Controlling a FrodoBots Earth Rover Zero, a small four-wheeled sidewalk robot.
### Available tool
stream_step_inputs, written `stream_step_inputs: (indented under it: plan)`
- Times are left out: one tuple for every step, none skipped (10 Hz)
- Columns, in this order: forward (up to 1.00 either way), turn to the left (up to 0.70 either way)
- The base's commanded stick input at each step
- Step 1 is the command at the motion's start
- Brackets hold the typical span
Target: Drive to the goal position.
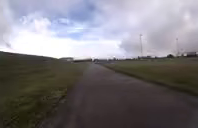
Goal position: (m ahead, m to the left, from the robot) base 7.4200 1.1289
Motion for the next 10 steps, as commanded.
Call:
stream_step_inputs:
  plan:
    - [0.7, 0.0]
    - [0.7, 0.0]
    - [0.7, 0.0]
    - [0.7, 0.0]
    - [0.7, 0.0]
    - [0.7, 0.0]
    - [0.7, 0.0]
    - [0.7, 0.0]
    - [0.7, 0.0]
    - [0.7, 0.0]
